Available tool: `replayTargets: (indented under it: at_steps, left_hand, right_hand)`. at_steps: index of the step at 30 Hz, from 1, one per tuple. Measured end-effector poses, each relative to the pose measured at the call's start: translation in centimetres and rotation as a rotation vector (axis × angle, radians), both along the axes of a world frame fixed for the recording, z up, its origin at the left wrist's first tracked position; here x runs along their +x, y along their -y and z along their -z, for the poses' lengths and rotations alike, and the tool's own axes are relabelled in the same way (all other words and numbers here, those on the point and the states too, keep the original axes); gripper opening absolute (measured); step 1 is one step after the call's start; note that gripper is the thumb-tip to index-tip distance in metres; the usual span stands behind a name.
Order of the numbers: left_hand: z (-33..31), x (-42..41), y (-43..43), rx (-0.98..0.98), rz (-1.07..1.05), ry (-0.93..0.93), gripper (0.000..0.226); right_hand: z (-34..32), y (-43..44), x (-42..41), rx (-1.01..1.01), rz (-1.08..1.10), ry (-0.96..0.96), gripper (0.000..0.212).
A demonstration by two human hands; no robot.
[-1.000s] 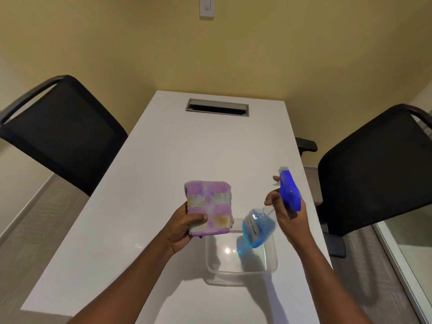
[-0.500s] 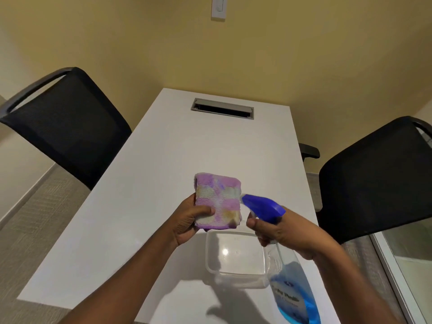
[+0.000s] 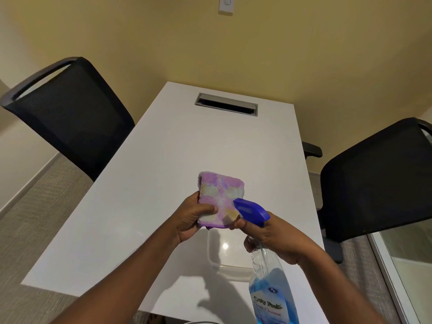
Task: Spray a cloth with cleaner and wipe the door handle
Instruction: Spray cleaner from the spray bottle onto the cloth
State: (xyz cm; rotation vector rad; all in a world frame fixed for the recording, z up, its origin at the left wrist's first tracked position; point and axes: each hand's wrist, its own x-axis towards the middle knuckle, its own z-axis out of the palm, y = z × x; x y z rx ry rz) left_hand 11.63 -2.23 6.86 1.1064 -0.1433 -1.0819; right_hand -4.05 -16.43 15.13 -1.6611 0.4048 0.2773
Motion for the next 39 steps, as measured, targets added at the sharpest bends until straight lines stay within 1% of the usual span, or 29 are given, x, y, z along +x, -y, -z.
replayTargets:
  at_steps: [2,9,12,14,16,19,22,26,30,32,34,37,38,39]
  left_hand:
    - [0.1,0.1,-0.2,0.014,-0.003,0.006,0.057]
    - [0.6,-0.2,-0.4,0.036,0.008,0.02,0.058]
    - [0.8,-0.2,-0.4,0.044,0.01,0.009,0.058]
    - [1.0,-0.2,-0.3,0.04,0.016,-0.002,0.058]
    - [1.1,-0.2,-0.3,0.037,0.024,0.001,0.061]
    - [1.4,-0.1,-0.3,0.034,0.032,-0.003,0.072]
    - [1.8,0.0,-0.5,0.05,0.041,0.008,0.073]
    - [2.1,0.1,-0.7,0.07,0.052,0.025,0.073]
    - [2.0,0.0,-0.5,0.078,0.052,0.033,0.074]
    - [1.9,0.0,-0.5,0.078,0.05,0.034,0.075]
    - [1.8,-0.2,-0.5,0.067,0.045,0.023,0.075]
    - [1.5,-0.4,-0.6,0.062,0.031,0.0,0.075]
    - [1.4,-0.4,-0.6,0.059,0.022,-0.009,0.074]
    - [1.3,-0.4,-0.6,0.053,0.012,-0.02,0.07]
  right_hand:
    - [0.1,-0.1,0.0,-0.007,-0.018,0.005,0.053]
    - [0.2,-0.2,0.6,0.014,0.042,0.001,0.059]
    - [0.1,-0.4,1.2,-0.013,0.107,-0.079,0.068]
    - [-0.1,-0.5,1.6,-0.03,0.121,-0.14,0.07]
    - [-0.2,-0.4,1.6,0.006,0.1,-0.143,0.067]
    - [-0.2,-0.1,1.3,0.126,0.108,-0.078,0.052]
    - [0.1,0.3,1.1,0.137,0.144,-0.025,0.047]
    - [-0.1,0.6,1.2,0.083,0.176,-0.003,0.056]
    - [-0.3,0.4,1.4,0.016,0.17,-0.084,0.065]
    - [-0.3,0.0,1.2,0.024,0.138,-0.115,0.065]
    - [-0.2,-0.2,0.8,0.081,0.132,-0.097,0.061]
    - [0.0,-0.2,0.0,0.105,0.121,-0.044,0.043]
    - [0.1,-0.2,-0.2,0.086,0.12,-0.036,0.041]
    - [0.3,-0.3,-0.3,0.059,0.126,-0.034,0.046]
